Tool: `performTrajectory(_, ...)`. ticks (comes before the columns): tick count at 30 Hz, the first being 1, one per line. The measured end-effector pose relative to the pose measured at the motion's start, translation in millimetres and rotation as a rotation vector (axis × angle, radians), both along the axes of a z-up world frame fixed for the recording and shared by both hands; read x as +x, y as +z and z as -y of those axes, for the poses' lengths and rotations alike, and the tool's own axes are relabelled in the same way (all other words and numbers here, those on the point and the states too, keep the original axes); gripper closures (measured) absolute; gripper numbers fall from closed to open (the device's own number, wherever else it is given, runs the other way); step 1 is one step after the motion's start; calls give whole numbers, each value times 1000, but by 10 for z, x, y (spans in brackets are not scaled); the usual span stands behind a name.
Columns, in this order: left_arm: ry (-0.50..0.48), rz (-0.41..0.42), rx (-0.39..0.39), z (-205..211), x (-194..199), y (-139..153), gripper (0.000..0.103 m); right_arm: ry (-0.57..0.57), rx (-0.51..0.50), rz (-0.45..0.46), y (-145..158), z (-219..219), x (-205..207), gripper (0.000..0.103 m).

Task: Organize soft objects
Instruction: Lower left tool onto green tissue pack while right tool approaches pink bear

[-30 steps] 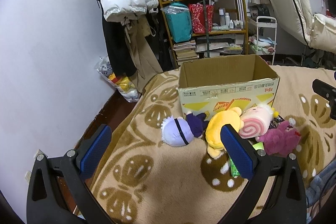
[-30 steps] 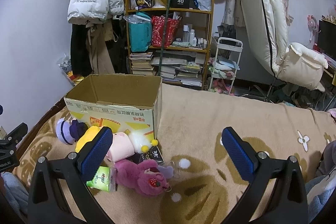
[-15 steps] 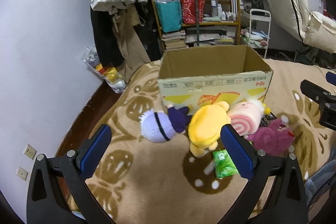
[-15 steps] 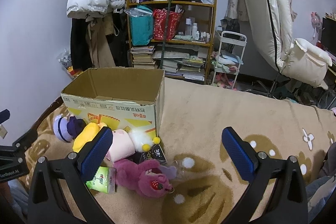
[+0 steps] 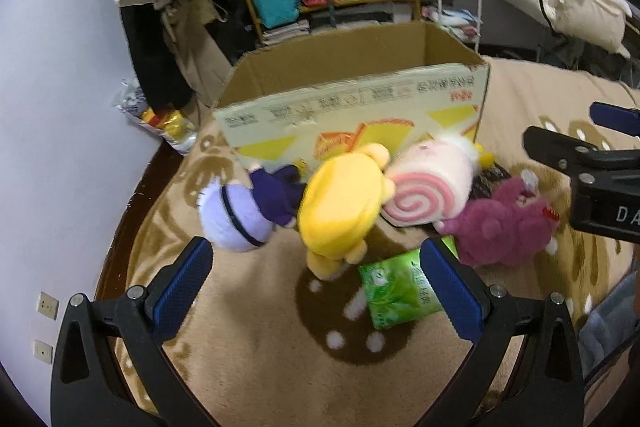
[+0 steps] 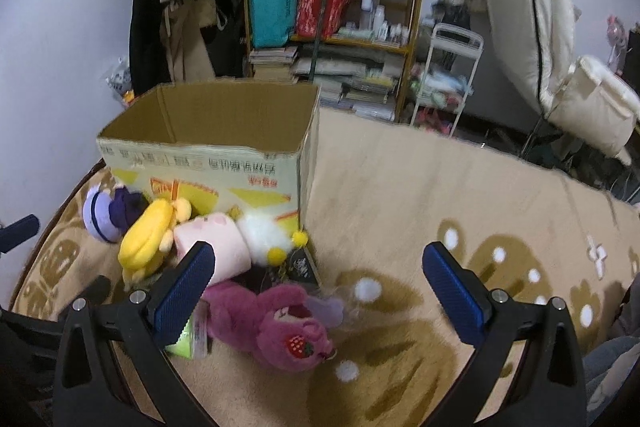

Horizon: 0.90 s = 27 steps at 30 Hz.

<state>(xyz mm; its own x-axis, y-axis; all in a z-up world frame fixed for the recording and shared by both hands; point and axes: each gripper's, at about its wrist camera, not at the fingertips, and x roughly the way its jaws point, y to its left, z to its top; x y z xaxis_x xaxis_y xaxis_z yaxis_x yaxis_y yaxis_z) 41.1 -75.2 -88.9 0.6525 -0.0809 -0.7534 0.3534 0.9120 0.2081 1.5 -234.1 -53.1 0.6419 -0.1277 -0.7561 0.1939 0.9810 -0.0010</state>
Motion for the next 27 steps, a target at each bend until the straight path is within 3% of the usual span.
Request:
performTrajectory(10, -65, -105, -2, 215, 41, -327, 1, -27, 127, -141, -364, 179, 148, 0)
performTrajectory(19, -92, -162, -26, 317, 92, -487, 1, -19, 137, -245, -602, 206, 252, 0)
performTrajectory(27, -108, -172, -18, 365, 85, -507, 1, -15, 125, -276, -648, 191, 298, 0)
